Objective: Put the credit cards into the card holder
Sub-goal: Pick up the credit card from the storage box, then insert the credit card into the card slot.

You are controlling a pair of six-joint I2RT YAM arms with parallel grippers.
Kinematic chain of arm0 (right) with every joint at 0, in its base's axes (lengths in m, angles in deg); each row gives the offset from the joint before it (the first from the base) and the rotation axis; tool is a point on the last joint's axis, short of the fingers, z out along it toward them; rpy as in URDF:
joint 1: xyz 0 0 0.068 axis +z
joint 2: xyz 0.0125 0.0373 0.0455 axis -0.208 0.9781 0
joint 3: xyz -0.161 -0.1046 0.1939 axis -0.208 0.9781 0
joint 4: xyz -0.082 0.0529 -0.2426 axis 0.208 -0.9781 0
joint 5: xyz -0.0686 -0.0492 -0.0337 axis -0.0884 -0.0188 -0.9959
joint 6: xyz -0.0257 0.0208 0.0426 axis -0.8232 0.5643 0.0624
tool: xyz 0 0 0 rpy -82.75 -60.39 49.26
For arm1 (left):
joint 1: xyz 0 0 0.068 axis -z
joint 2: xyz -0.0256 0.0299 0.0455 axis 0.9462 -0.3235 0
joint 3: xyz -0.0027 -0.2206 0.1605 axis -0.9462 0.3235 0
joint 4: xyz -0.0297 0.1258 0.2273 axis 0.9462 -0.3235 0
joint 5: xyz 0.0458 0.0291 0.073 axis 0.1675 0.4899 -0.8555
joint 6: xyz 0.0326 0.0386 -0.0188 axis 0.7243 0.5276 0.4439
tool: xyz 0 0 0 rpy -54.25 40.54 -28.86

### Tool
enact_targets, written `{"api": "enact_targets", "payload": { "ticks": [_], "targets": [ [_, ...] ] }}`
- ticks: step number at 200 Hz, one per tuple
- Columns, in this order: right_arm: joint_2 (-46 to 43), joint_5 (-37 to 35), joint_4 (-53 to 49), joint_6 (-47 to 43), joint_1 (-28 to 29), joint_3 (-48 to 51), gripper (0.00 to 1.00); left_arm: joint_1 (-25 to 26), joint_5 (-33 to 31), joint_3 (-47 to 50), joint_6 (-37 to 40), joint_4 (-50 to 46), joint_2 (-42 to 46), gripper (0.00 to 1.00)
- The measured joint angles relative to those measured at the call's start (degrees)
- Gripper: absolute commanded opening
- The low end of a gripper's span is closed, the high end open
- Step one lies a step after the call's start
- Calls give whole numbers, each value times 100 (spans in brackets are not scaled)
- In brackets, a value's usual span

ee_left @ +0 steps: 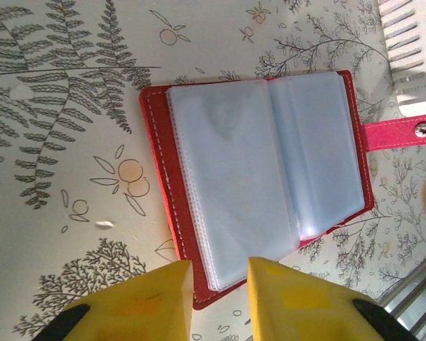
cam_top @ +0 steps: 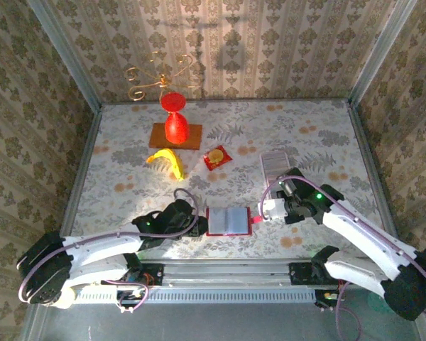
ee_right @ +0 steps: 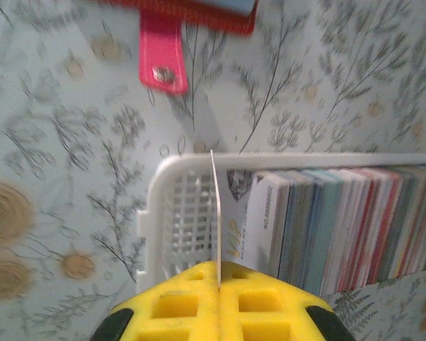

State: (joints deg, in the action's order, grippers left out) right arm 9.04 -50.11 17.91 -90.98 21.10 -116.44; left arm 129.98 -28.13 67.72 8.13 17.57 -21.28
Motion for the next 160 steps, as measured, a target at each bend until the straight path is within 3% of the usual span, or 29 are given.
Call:
{"api": "enact_targets", "payload": {
  "ticks": [31,83,121,160],
  "targets": [
    [-485,201,-168,1904,476,-378,0,4,-116,-4,0,-175,83,41],
    [-494,741,586,6470,549,-463,0,118,-267,-286,57,-590,-203,64],
    [-238,1335,1733,9058,570,39,0,179,-382,-636,83,-793,-505,66],
    [157,1478,3198,11033,756,1156,0,199,-483,-789,87,-901,-841,57]
  ]
}}
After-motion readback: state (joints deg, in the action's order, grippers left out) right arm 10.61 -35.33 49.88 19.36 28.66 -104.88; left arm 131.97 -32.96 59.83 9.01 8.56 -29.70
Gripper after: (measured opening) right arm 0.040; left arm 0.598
